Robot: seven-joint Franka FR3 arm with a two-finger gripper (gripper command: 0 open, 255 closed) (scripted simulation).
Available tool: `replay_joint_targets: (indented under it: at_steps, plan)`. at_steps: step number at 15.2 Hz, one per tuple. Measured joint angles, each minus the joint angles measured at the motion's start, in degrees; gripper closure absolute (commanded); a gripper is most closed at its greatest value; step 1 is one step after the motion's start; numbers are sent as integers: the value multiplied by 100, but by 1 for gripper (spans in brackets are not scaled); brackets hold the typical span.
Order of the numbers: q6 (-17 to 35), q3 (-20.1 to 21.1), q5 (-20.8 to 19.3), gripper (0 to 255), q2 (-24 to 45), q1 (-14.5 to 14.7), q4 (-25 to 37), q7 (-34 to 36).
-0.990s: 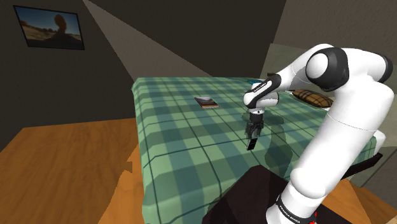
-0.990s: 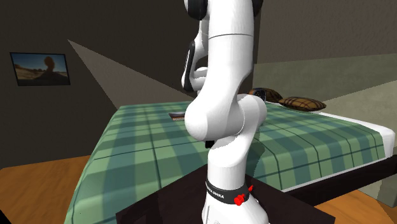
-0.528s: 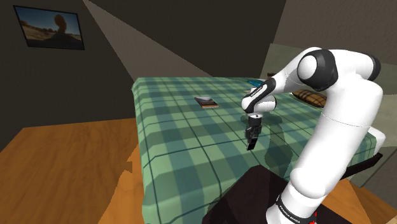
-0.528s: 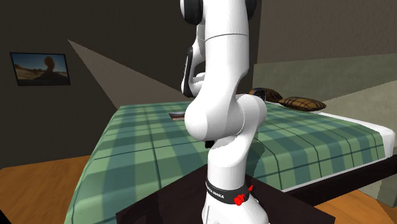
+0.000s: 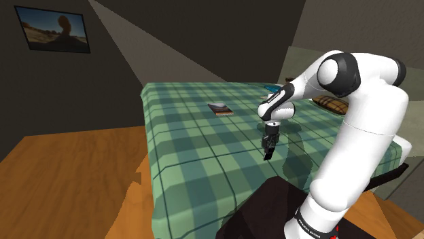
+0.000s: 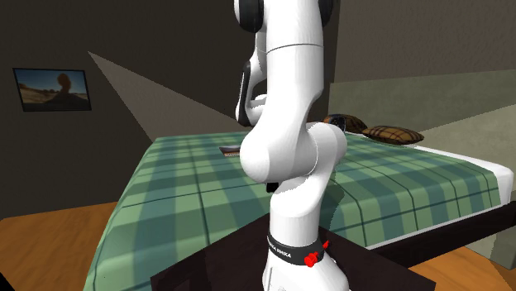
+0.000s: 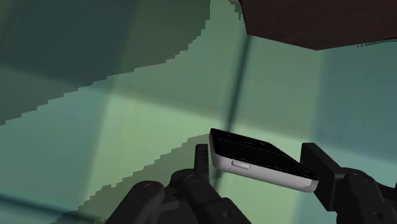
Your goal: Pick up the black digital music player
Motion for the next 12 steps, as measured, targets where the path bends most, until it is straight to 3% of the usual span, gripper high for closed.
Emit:
replay_joint_targets:
  at_steps: [12]
  plan:
    - [-803, -28, -365, 255, -717, 28, 148, 223]
